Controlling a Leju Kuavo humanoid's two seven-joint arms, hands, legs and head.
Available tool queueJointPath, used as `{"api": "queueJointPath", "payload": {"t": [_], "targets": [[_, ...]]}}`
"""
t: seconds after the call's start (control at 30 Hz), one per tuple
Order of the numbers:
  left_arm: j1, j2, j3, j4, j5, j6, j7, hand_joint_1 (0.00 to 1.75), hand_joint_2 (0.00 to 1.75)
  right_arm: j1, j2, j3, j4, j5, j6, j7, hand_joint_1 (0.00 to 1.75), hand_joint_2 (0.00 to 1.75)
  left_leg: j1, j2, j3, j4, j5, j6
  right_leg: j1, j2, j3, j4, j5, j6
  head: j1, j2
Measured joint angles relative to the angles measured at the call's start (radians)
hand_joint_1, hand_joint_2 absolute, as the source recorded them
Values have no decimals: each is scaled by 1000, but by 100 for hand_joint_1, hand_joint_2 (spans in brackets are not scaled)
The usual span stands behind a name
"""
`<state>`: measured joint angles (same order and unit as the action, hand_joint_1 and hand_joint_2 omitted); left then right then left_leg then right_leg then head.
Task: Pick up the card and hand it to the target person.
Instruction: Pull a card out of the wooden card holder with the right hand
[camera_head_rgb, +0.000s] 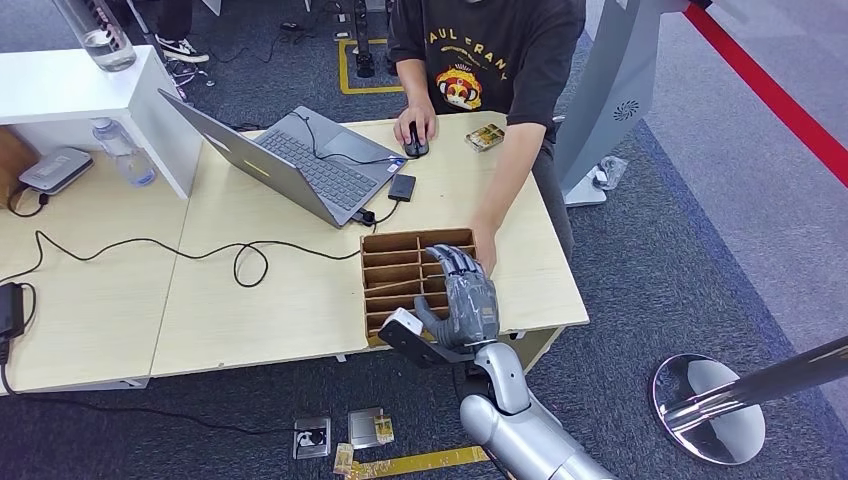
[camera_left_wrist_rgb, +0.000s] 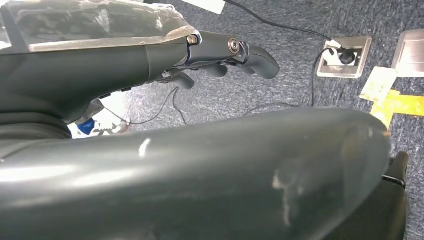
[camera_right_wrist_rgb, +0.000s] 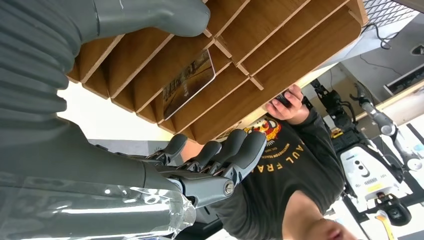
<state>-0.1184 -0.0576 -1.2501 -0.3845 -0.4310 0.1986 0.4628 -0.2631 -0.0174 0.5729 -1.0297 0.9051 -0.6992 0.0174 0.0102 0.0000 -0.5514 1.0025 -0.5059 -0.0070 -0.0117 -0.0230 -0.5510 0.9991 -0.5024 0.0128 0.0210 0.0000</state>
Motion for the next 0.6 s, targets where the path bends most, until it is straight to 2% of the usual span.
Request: {"api": "queueJointPath", "payload": {"t": [0.6], "targets": [[0, 0, 0, 1, 2, 1, -2, 0, 0, -22, -20, 5, 29, 6, 0, 43, 60, 175, 0, 0, 0, 0, 0, 0, 0, 0, 0, 0, 0, 0, 0, 0]]}}
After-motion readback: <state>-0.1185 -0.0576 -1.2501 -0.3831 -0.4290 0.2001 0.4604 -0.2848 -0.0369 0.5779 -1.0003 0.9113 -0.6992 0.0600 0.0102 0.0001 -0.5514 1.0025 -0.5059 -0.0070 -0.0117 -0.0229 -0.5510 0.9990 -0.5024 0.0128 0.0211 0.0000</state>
